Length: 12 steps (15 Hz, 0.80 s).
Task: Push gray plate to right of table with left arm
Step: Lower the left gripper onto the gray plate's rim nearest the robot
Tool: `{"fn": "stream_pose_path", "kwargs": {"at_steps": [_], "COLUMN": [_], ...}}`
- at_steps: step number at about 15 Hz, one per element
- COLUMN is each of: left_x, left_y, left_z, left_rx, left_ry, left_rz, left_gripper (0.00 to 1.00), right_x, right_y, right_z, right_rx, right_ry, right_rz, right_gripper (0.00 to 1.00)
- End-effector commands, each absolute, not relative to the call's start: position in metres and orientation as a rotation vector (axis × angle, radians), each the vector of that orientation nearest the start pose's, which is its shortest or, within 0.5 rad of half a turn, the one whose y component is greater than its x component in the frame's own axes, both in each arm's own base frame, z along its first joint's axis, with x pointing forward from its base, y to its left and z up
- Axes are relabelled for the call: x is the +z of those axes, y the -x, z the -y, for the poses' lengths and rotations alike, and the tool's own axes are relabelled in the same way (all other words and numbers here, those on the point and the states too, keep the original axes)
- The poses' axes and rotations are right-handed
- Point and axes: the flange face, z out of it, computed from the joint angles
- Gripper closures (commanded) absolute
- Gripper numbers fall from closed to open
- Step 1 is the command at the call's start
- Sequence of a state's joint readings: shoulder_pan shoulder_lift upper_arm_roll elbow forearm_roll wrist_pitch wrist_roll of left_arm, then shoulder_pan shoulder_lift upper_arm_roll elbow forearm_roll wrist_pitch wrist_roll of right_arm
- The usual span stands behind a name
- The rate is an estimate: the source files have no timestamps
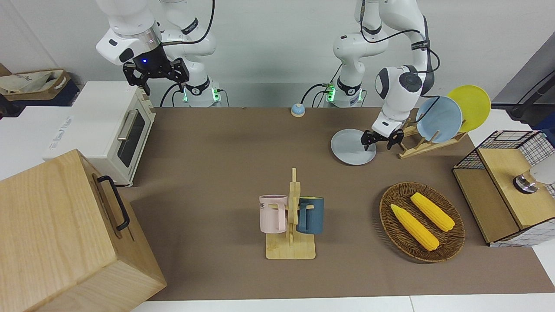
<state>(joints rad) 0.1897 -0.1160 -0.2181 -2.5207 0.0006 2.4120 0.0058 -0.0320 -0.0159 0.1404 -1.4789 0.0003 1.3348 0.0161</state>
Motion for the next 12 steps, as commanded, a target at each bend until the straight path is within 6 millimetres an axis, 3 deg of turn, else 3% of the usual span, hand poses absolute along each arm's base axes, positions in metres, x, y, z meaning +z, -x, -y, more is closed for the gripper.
{"fn": "stream_pose_path", "kwargs": {"at_steps": [1,12], "left_x": [0.311,0.296], "left_y": [-0.442,-0.442], "left_z": [0.013,0.025], "left_rx": [-0.027,-0.002], "left_ry": [3.120,3.126], "left_rz": [-0.059,-0.096], "left_gripper": [0.00,0.01], "right_x": [0.660,0.660], "right_y": [-0.518,-0.518], "right_z": [-0.056,-0.057], "right_rx": [0.208,0.208], "right_ry": [3.139,3.139], "right_rz": [0.121,0.124], "right_gripper": [0.017,0.017]}}
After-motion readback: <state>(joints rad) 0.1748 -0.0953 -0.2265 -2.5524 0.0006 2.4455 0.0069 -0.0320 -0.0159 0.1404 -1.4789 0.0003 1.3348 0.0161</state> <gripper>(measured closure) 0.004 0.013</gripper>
